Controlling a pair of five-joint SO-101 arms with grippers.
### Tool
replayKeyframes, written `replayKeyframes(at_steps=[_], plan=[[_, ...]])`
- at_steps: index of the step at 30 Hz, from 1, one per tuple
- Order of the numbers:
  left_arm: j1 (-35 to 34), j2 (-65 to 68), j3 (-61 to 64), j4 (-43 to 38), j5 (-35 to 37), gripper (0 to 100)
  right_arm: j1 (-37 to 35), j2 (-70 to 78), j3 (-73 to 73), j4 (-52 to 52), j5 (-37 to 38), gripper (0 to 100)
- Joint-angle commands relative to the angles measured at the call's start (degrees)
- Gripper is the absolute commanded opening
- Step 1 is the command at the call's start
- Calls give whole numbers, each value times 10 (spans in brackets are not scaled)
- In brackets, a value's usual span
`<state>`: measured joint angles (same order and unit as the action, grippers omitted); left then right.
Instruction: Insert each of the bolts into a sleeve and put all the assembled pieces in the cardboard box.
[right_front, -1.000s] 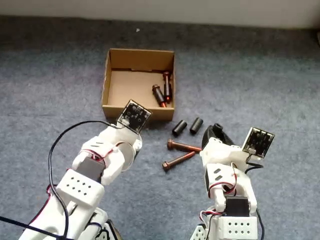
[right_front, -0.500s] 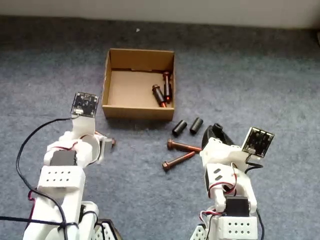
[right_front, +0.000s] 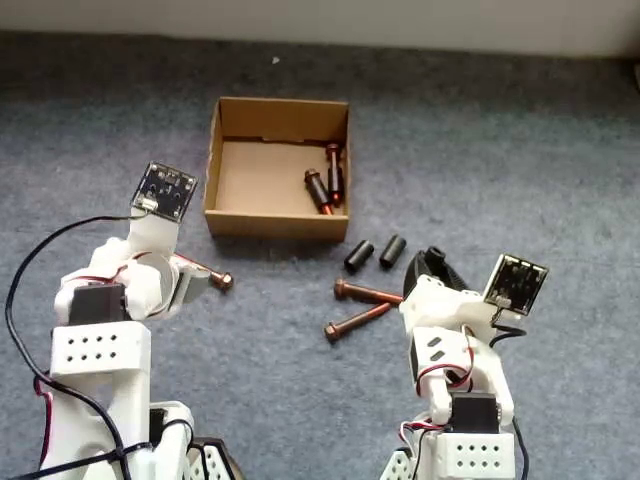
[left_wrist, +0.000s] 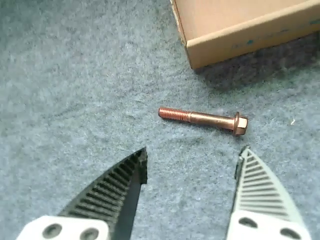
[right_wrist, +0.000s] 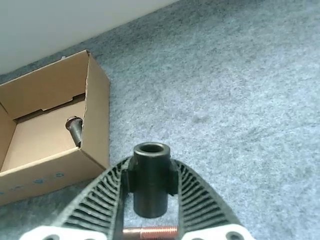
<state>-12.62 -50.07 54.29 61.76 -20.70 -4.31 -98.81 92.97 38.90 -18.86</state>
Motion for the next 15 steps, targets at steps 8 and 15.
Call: replayKeyframes(at_steps=[8, 15], plan=[[-5, 15, -89, 42, -128, 256, 1, -9, -5, -15, 7, 4], [0, 164, -155, 44, -170, 254, 1, -9, -5, -15, 7, 4]])
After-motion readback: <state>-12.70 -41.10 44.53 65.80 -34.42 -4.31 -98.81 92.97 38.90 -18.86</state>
